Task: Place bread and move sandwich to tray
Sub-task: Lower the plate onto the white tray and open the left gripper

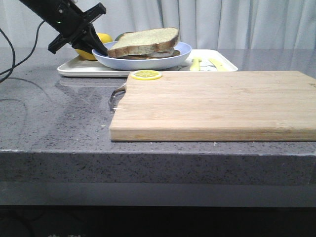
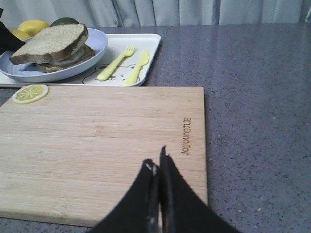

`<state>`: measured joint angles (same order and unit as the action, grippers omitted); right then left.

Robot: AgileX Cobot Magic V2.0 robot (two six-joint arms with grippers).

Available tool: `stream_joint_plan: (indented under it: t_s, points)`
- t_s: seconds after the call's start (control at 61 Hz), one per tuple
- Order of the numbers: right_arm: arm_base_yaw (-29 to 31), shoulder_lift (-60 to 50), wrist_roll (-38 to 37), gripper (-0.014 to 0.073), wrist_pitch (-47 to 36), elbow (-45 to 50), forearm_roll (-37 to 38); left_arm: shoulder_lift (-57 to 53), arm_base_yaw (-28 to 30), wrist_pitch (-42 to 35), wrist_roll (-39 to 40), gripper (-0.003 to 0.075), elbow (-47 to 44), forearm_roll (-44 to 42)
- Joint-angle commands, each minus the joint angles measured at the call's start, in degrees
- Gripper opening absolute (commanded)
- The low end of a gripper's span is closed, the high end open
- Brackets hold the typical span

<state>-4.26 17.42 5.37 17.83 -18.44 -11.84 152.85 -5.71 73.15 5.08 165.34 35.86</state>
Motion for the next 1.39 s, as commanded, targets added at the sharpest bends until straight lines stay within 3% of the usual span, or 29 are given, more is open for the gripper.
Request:
stream_joint_plan:
  t_s: [0.0,0.115,0.18,0.459,0.541,0.591,0.771,1.017,1.378]
  points:
    - [-0.03,0.41,0.13,-0.006,-5.04,-1.65,-0.39,-4.4,-0.12,-2.17,0.47,0.0144,2.16,3.95]
    - [-0.03,0.41,0.13,-0.006,-5.04,-1.65,-0.39,-4.4,-0.12,-3.79,0.47,0.0367,2.16,3.95]
    - [-0.03,0.41,0.13,-0.006,-5.04,-1.65,-0.39,-4.4,-0.12,-4.48,0.47,0.0447,2.32,3.95]
    - [-0.03,0.41,0.13,-0.006,-5.16,-1.65,-0.39,-4.4,1.9,-1.15,0.83,0.047,7.67,4.73]
    - [-0.03,0.41,0.13,-0.006,-5.28,-1.65,-0.39,-4.51,2.42,-1.15,0.92,0.0425,8.98,8.45]
    - [-0.03,0.41,0.13,-0.006,-5.28,-1.65,-0.39,-4.51,2.53,-1.15,0.92,0.0356,9.76,11.65]
    - [-0.03,0.41,0.13,-0.006,-5.28,-1.65,-0.39,-5.31,4.06,-1.15,0.8,-0.0021,9.8,26.3]
    - [-0.03,0.41,0.13,-0.006,-5.21,-1.65,-0.39,-9.7,5.35,-1.15,-0.72,-0.002,9.8,28.5]
    - [-0.03,0.41,0.13,-0.006,-4.9,-1.65,-0.39,-19.8,-0.7,-1.06,-0.39,-0.002,8.03,7.39]
